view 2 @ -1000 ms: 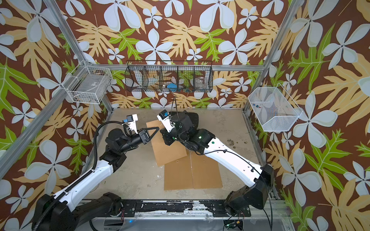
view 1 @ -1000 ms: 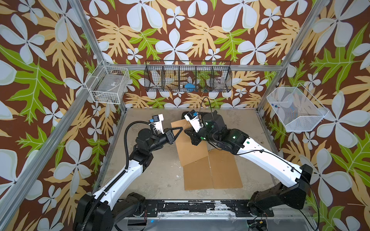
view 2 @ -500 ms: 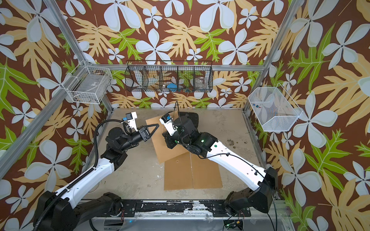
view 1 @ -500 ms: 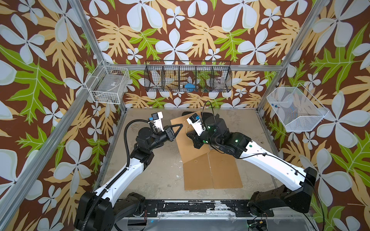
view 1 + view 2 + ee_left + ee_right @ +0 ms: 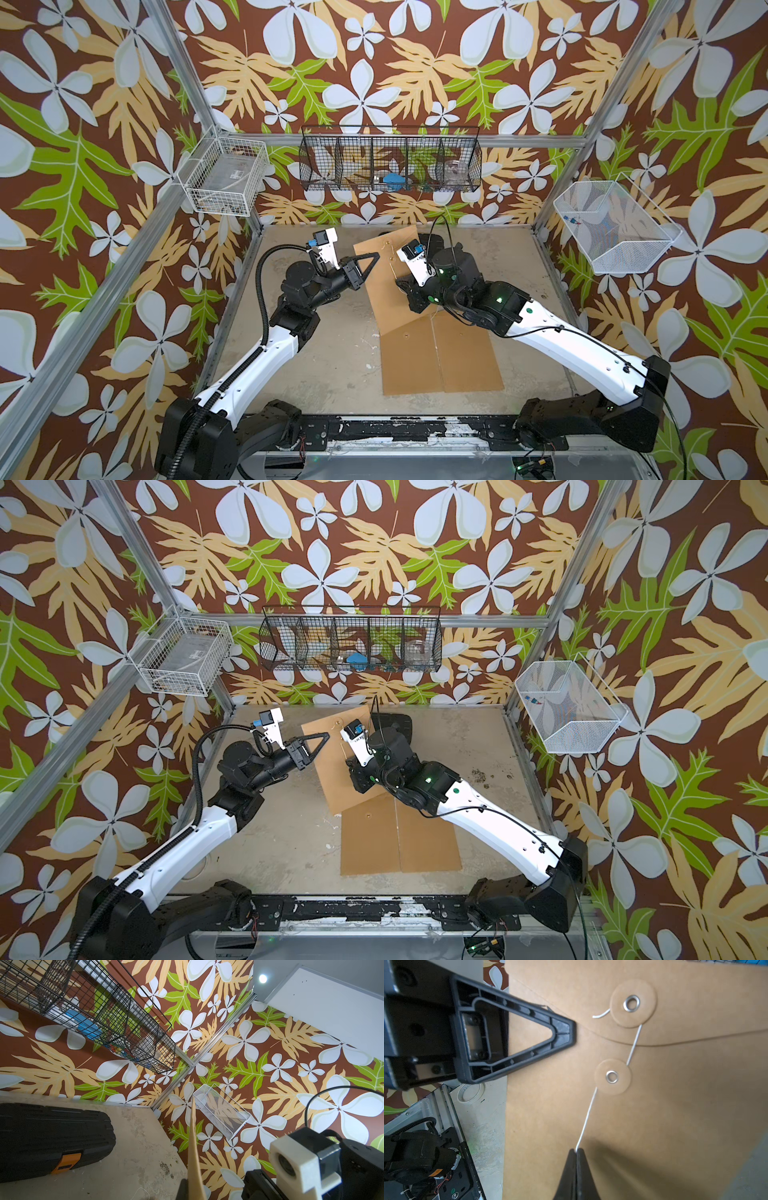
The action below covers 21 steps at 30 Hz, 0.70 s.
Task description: Open the file bag
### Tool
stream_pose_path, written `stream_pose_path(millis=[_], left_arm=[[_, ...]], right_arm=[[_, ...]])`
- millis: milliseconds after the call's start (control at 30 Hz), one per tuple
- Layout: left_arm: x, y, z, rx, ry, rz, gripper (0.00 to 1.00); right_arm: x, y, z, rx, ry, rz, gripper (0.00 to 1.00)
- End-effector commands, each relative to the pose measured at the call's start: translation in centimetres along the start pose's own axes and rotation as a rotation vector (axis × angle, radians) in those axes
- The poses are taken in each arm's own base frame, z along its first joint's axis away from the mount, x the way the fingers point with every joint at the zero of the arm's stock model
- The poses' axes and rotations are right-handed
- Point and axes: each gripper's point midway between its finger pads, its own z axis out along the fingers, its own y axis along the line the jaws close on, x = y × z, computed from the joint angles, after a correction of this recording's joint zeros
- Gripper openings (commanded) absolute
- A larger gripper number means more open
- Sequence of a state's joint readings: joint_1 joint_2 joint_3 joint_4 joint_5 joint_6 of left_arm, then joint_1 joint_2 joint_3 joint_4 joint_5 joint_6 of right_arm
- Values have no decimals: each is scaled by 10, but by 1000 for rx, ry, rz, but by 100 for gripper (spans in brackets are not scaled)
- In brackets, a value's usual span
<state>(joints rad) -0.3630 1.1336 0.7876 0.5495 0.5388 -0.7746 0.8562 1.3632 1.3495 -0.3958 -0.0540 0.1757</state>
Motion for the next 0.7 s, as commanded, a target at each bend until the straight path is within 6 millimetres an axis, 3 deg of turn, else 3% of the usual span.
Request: stream_pose_path(millis=[0, 667], left_arm=[[-8, -9, -1, 19, -22, 39, 0], [3, -12, -5, 31, 28, 85, 0]], right_arm=[[-2, -6, -5, 36, -12, -3, 0], [1, -47, -27, 139, -20, 25, 0]])
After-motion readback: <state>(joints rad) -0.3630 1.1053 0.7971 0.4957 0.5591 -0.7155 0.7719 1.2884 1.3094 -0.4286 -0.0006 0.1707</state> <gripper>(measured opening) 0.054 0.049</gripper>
